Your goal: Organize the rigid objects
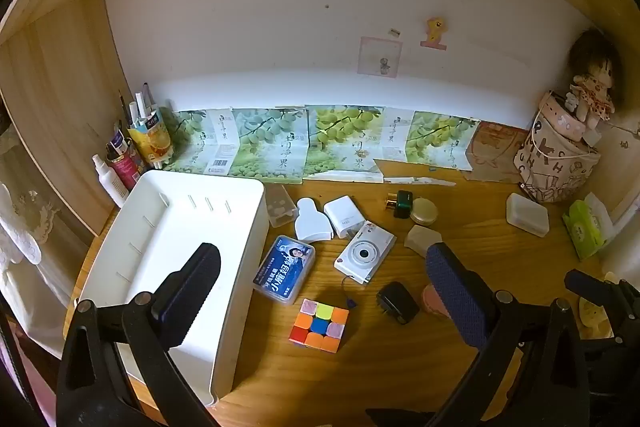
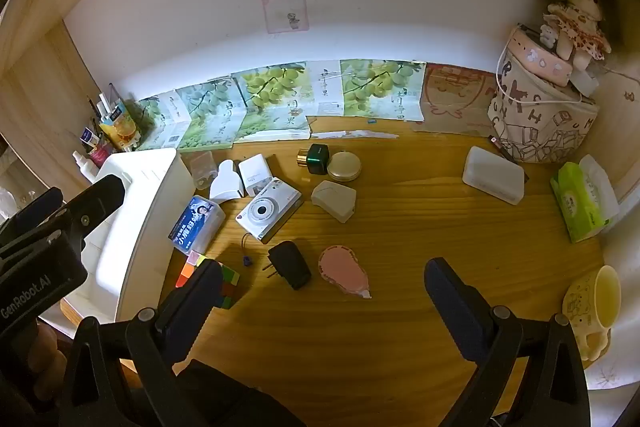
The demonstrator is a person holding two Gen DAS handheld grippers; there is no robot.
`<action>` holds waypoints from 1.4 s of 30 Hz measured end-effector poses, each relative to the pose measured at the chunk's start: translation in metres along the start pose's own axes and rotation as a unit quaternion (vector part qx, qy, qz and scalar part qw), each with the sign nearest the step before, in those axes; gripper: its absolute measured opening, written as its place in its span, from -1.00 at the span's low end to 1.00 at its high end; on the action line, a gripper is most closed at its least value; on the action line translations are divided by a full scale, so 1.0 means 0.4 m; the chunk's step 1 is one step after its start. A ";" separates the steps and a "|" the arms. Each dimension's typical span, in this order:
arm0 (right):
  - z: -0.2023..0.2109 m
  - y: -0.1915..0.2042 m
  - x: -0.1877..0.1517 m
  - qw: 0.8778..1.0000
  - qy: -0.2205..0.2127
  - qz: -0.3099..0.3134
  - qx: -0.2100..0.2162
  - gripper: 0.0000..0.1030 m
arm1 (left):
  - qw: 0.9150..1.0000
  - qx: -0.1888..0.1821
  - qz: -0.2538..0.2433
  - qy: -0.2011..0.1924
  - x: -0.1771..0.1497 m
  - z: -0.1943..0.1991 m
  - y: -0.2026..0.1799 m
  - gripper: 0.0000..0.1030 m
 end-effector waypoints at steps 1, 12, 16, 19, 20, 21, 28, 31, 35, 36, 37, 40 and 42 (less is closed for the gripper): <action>0.000 0.000 0.000 1.000 -0.001 -0.001 0.001 0.98 | 1.000 -0.001 0.000 -0.001 0.000 0.000 0.000 0.99; -0.003 0.001 -0.001 1.000 0.002 0.001 -0.001 0.98 | 1.000 -0.006 0.002 -0.003 0.005 0.012 -0.004 0.99; -0.003 0.003 0.000 1.000 0.003 0.002 -0.002 0.98 | 1.000 -0.008 0.000 -0.007 0.007 0.014 -0.013 0.98; -0.003 0.004 0.000 1.000 0.004 0.002 -0.003 0.98 | 1.000 -0.010 -0.002 -0.009 0.009 0.018 -0.018 0.99; -0.003 0.005 0.000 1.000 0.004 0.002 -0.003 0.98 | 1.000 -0.012 0.000 -0.009 0.012 0.017 -0.011 0.99; -0.004 0.006 0.003 1.000 0.004 0.002 -0.004 0.98 | 1.000 -0.012 0.000 -0.009 0.013 0.016 -0.012 0.99; -0.007 0.000 -0.005 1.000 0.005 0.000 -0.006 0.97 | 1.000 -0.019 0.000 -0.005 0.012 0.014 -0.018 0.99; -0.008 0.001 -0.004 1.000 0.007 0.001 -0.006 0.97 | 1.000 -0.022 0.000 -0.004 0.016 0.012 -0.017 0.99; -0.010 0.002 -0.005 1.000 0.007 0.002 -0.007 0.98 | 1.000 -0.020 0.000 -0.004 0.010 0.013 -0.018 0.99; -0.011 0.003 -0.003 1.000 0.008 0.002 -0.007 0.98 | 1.000 -0.020 0.000 -0.003 0.011 0.012 -0.019 0.99; -0.011 0.003 -0.004 1.000 0.008 0.002 -0.008 0.98 | 1.000 -0.020 0.000 -0.001 0.011 0.010 -0.018 0.99; -0.012 0.004 -0.001 1.000 0.010 0.002 -0.008 0.97 | 1.000 -0.022 -0.002 0.002 0.006 0.001 -0.016 0.99; -0.013 0.006 0.003 1.000 0.010 0.002 -0.009 0.97 | 1.000 -0.023 -0.003 0.005 0.005 -0.003 -0.014 0.99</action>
Point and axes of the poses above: each gripper's, at about its wrist camera, not at the fingertips, and z roughly against the way its jaws point, y to its left, x to its top, the point moved 7 cm from there along -z, roughly the way its jaws point, and after that the axes turned 12 degrees about x, right-handed, at the moved point
